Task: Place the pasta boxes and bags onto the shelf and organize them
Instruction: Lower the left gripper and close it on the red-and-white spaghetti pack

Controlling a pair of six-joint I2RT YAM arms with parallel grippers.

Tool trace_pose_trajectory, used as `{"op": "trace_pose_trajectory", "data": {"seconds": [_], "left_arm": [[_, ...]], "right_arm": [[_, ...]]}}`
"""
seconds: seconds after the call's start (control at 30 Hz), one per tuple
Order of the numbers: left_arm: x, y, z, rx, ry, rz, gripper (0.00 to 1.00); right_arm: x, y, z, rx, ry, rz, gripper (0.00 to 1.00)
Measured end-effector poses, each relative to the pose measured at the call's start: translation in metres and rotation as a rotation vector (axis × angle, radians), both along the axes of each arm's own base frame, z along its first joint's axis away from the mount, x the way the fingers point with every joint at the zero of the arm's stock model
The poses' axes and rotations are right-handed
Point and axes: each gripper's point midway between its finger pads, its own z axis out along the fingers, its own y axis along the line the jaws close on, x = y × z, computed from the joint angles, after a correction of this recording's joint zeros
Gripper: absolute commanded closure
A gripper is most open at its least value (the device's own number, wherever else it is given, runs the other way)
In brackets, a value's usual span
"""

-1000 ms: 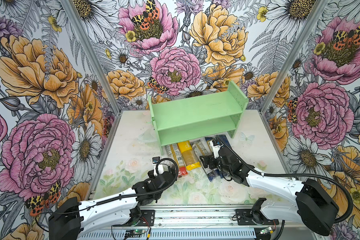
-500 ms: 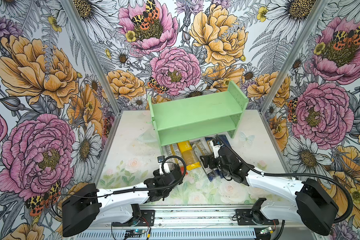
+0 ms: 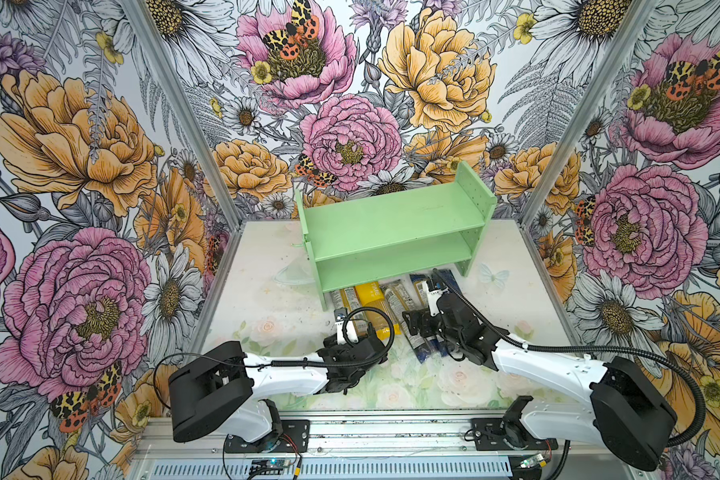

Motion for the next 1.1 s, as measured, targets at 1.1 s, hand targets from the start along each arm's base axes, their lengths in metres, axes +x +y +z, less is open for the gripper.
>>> {"op": "trace_pose_trajectory", "data": {"seconds": [1.1], "left_arm": [[0.010, -0.005, -0.046, 0.062, 0.103, 0.073, 0.01]], "right_arm": [[0.001, -0.005, -0.003, -0.013, 0.008, -0.008, 0.07]]}}
